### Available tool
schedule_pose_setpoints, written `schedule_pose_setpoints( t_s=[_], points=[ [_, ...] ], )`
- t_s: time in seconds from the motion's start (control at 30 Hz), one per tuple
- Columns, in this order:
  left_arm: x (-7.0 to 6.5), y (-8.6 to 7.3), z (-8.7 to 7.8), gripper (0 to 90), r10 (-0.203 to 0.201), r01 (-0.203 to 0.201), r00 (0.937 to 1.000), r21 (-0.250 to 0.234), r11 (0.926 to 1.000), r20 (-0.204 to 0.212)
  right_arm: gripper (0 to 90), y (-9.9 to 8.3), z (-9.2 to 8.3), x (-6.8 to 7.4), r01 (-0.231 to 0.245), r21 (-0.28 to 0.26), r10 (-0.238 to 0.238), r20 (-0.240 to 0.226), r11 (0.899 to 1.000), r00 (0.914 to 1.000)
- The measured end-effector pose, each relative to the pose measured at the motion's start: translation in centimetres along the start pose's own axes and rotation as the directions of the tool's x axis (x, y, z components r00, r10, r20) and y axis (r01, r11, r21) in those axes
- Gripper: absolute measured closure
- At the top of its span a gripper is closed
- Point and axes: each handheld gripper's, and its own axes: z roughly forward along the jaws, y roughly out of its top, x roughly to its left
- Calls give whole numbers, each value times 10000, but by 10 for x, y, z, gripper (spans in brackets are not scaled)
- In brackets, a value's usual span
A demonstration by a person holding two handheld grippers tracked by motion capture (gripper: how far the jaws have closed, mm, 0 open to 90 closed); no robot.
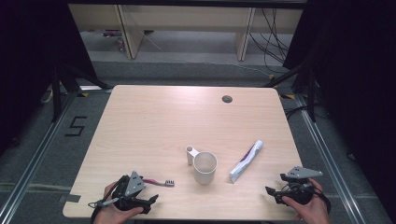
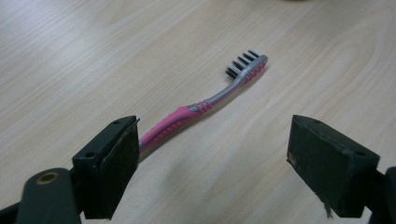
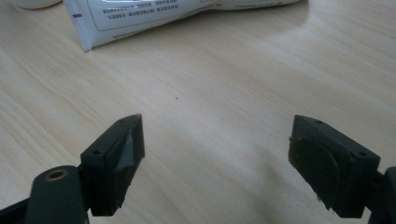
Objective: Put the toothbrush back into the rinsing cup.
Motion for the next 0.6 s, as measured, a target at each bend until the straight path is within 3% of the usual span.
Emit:
schedule_pose_setpoints(
  t_s=[0.03, 0.1, 0.17, 0.27, 0.37, 0.4, 0.47, 0.5, 0.6],
  points=[
    [1, 2, 1, 166, -38, 37, 10000, 62, 10000, 88, 192, 0, 0, 2, -290, 108, 290, -14, 9995, 9996],
    [4, 4, 2, 171, 93, -95, 9999, 144, 9999, 111, 192, 0, 0, -1, 176, -54, -175, 131, 9998, 9998],
    [10, 8, 1, 183, 643, -648, 9977, 256, 9976, 213, 193, 0, 0, 1, -127, 28, 127, -72, 9999, 9999],
    [14, 12, 2, 222, 868, -876, 9960, 443, 9952, 203, 192, 0, 2, 1, -44, 47, 45, -72, 10000, 10000],
    [19, 16, 4, 285, 1150, -1158, 9933, 788, 9901, 147, 196, 0, 1, 3, -245, 152, 247, -148, 9996, 9996],
    [20, 16, 5, 285, 1162, -1175, 9930, 871, 9892, 199, 197, 0, 2, 2, -37, 107, 38, -93, 9999, 9999],
    [23, 18, 7, 336, 1405, -1425, 9897, 1066, 9840, 260, 198, 0, 2, 2, -30, 105, 31, -114, 9999, 9999],
    [23, 18, 8, 352, 1319, -1356, 9905, 1197, 9835, 383, 199, 0, 2, 2, -42, 98, 44, -123, 9999, 9999],
    [27, 19, 11, 401, 1519, -1587, 9870, 1647, 9735, 529, 200, 0, 1, 2, -49, 181, 52, -126, 9998, 9999]
  ],
)
